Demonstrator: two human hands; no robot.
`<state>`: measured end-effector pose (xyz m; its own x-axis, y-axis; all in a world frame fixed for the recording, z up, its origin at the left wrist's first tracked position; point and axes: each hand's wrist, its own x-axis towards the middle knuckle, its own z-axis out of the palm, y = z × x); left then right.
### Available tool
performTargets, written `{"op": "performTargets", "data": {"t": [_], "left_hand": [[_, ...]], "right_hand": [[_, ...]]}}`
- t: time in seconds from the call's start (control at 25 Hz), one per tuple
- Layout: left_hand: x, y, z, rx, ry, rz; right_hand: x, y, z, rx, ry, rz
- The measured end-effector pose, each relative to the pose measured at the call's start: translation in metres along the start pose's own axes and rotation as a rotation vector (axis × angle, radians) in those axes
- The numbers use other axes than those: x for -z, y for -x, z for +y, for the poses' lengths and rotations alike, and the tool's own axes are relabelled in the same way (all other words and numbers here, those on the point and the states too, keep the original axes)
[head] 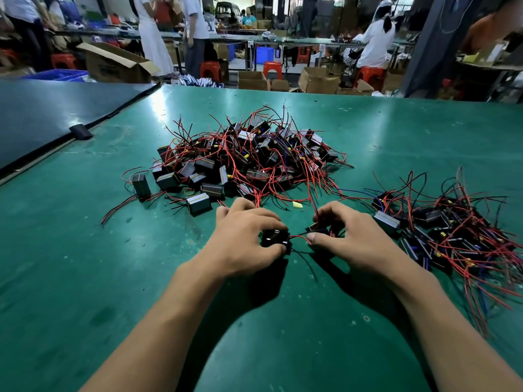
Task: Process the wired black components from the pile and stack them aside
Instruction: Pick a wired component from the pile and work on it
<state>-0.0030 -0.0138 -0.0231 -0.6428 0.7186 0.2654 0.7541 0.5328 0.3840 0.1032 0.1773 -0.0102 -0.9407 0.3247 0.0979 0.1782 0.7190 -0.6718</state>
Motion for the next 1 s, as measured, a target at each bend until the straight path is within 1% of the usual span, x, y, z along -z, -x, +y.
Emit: {"op": "performTargets", "data": {"t": [0.12,0.28,0.36,0.44,0.48,0.56,0.64,0.68,0.76,0.92,1.0], "left_hand": [[0.004,0.001,-0.004,0.029,-0.051,0.041],[0.009,0.002,-0.011,0.087,-0.107,0.102],[0.01,0.002,-0.012,0.077,-0.133,0.134],[0.009,0.001,-0.006,0.015,-0.107,0.143],[0.007,0.0,-0.002,-0.033,-0.069,0.128],[0.001,-0.002,0.006,-0.129,0.037,0.046],[-0.005,-0.002,0.009,-0.162,0.133,-0.03],[-0.006,-0.002,0.009,-0.145,0.15,-0.043],[-0.006,-0.001,0.007,-0.109,0.139,0.002],[-0.006,0.001,0.004,-0.009,0.13,0.097],[-0.007,0.001,0.003,0.028,0.139,0.127]], "right_hand": [[0.0,-0.001,0.004,-0.03,0.104,0.017],[0.004,-0.003,0.008,-0.063,0.167,0.06],[0.005,-0.004,0.008,-0.058,0.233,0.033],[0.004,-0.005,0.007,-0.051,0.294,-0.008],[0.003,-0.005,0.007,-0.046,0.288,-0.014],[0.001,-0.006,0.008,-0.038,0.254,0.005],[0.0,-0.006,0.01,-0.04,0.291,0.04],[-0.001,-0.006,0.01,-0.041,0.324,0.057],[-0.004,-0.007,0.01,-0.012,0.34,0.09],[-0.018,-0.005,0.005,0.15,0.268,0.14],[-0.027,-0.004,0.003,0.179,0.275,0.154]]}}
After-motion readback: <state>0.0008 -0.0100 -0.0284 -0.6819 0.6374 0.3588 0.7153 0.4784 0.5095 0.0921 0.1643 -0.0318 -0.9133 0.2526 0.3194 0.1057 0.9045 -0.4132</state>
